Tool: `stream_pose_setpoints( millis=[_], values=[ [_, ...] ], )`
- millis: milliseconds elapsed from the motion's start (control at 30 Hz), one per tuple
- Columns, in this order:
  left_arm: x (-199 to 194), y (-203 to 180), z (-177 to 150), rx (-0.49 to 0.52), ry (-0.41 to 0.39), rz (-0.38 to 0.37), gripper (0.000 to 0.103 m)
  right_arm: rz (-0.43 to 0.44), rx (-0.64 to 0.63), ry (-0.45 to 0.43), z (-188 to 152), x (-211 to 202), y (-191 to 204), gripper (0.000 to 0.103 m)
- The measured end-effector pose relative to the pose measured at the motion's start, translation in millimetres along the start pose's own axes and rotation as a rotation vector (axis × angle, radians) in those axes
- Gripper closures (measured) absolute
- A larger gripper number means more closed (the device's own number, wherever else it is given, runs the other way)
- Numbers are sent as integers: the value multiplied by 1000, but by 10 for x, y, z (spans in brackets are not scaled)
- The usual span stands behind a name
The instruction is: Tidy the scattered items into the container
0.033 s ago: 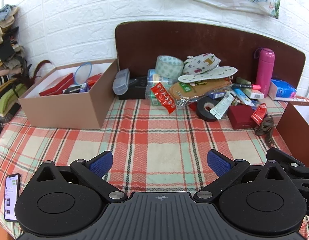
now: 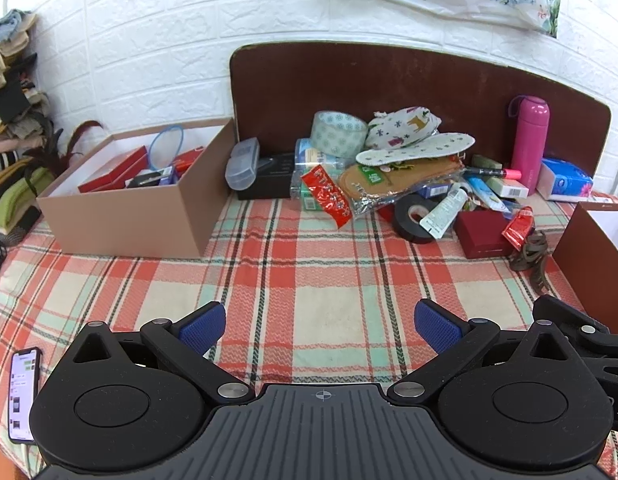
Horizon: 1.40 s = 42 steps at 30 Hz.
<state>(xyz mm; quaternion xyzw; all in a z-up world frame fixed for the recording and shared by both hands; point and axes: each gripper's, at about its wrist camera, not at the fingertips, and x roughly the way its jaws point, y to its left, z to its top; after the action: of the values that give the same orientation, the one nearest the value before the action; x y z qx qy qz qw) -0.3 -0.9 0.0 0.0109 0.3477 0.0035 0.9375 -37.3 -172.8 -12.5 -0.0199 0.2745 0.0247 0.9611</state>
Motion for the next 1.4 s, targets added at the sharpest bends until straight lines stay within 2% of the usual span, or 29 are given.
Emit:
stream_pose_setpoints(
  millis=[1400],
  values=[
    [60, 76, -51, -14, 22, -1, 0, 1, -13, 2, -22, 85, 49, 0]
  ],
)
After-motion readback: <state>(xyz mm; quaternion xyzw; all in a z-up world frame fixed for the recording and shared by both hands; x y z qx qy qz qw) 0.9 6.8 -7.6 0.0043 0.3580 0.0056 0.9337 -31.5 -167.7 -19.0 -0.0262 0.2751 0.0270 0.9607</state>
